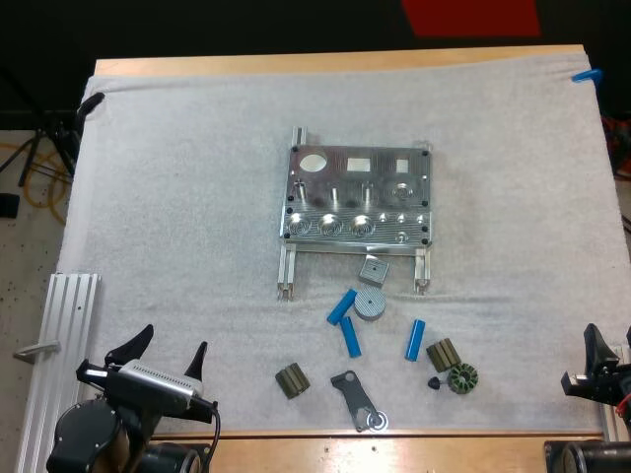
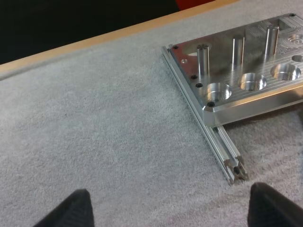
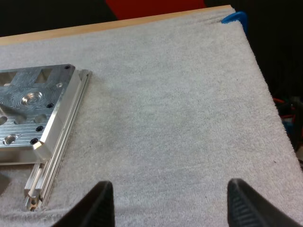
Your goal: Load cells from right to left
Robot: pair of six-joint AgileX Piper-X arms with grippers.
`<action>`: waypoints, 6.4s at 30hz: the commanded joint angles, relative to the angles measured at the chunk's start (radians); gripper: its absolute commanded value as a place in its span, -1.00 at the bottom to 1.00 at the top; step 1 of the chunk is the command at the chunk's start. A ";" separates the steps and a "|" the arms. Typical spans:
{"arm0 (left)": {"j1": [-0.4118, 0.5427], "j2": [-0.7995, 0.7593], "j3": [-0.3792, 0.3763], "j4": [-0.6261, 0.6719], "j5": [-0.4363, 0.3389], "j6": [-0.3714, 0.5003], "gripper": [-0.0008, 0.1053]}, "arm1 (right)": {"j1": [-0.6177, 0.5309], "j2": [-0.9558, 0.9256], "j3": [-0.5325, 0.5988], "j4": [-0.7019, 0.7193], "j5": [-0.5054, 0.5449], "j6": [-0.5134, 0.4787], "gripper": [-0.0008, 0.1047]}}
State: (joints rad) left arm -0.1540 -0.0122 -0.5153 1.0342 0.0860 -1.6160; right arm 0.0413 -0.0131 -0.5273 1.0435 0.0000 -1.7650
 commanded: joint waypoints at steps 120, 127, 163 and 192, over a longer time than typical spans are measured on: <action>-0.549 1.498 -0.152 -0.673 -0.053 -0.010 0.26 | 0.279 0.578 -0.300 0.188 -0.468 -0.124 0.01; -0.549 1.545 -0.152 -0.671 -0.029 -0.026 0.26 | 0.279 0.578 -0.300 0.188 -0.468 -0.124 0.01; -0.549 1.128 -0.166 -0.352 0.130 0.159 -0.98 | 0.279 0.578 -0.300 0.183 -0.588 -0.095 0.01; -0.737 0.722 -0.166 -0.292 0.310 0.163 -0.98 | 0.489 0.841 -0.300 -0.201 -0.916 0.336 0.01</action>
State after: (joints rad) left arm -0.8857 0.7156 -0.6785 0.7538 0.4105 -1.4562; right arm 0.5296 0.8292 -0.8195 0.8572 -0.9118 -1.4294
